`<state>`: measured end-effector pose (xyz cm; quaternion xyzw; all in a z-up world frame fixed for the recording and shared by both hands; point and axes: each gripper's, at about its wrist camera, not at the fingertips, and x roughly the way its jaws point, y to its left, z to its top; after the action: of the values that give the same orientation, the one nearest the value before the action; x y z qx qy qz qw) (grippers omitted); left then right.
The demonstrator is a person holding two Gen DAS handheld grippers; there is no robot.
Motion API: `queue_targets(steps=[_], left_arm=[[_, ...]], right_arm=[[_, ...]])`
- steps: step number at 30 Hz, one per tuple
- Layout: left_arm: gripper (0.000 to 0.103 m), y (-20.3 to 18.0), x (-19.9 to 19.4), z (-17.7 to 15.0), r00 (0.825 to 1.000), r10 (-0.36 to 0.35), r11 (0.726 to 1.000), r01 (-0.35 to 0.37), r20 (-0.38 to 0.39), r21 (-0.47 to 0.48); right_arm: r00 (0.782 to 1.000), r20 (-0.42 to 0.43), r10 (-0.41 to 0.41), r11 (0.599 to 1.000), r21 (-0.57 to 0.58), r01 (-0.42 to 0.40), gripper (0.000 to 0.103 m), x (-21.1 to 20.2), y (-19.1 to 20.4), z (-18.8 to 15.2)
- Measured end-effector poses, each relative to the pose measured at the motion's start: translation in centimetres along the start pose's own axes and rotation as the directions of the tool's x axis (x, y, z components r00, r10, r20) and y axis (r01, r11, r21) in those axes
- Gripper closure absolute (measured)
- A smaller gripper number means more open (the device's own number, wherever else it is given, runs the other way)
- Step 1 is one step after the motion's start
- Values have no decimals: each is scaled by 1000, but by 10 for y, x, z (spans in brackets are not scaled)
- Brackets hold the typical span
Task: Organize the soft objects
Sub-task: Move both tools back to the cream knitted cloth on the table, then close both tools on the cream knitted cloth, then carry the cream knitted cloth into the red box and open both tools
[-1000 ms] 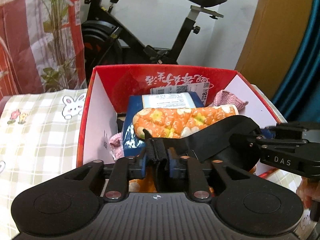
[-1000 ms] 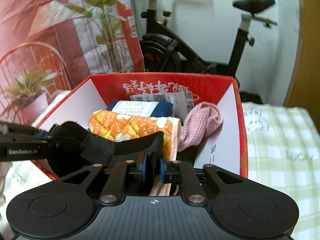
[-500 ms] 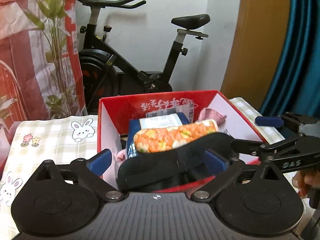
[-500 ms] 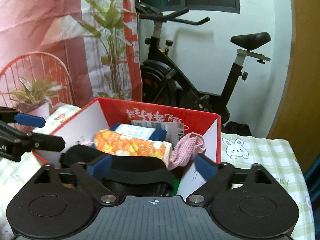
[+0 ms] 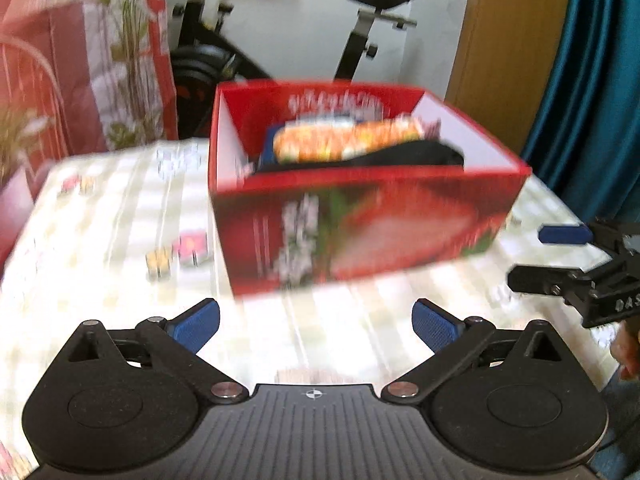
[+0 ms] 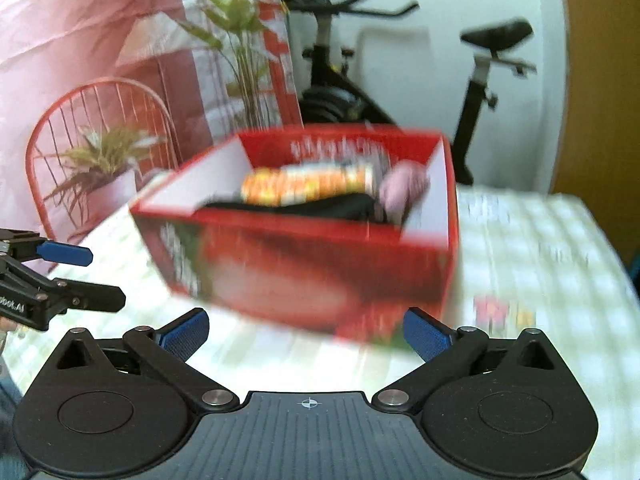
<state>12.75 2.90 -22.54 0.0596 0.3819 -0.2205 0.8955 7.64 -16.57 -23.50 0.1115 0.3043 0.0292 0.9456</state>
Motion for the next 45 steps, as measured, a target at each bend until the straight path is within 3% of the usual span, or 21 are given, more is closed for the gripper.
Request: queue_targets(steps=[7, 15, 22, 24, 26, 27, 32, 38, 45], left_arm=[[0, 5, 13, -32, 999, 9, 999, -11, -48, -32], [4, 8, 26, -46, 997, 0, 998, -4, -81, -56], [37, 9, 29, -54, 995, -53, 995, 46, -83, -86], [53, 7, 27, -54, 995, -65, 995, 59, -70, -80], [83, 3, 25, -53, 995, -76, 995, 72, -61, -73], [88, 1, 23, -52, 997, -58, 997, 54, -58, -60], [90, 4, 10, -45, 999, -42, 996, 42, -9, -83], [90, 9, -23, -14, 991, -31, 995, 42, 128, -88], [90, 6, -45, 52, 960, 1, 998, 18, 280, -65]], right_arm=[[991, -129, -39, 992, 114, 54, 4, 0, -11, -52], [980, -196, -26, 989, 135, 53, 22, 11, -14, -63], [981, -194, -5, 992, 122, 29, 37, 12, -12, -61], [982, -188, 11, 992, 123, 12, 49, 12, -11, -59], [983, -180, 27, 993, 117, -6, 59, 10, -9, -57], [984, -178, 29, 994, 111, -9, 65, 10, -8, -55], [990, -128, 49, 995, 98, -37, 81, 1, -6, -43], [998, 3, 67, 996, 51, -67, 82, -21, -3, 0], [986, 159, 55, 998, -45, -48, 82, -34, -5, 82]])
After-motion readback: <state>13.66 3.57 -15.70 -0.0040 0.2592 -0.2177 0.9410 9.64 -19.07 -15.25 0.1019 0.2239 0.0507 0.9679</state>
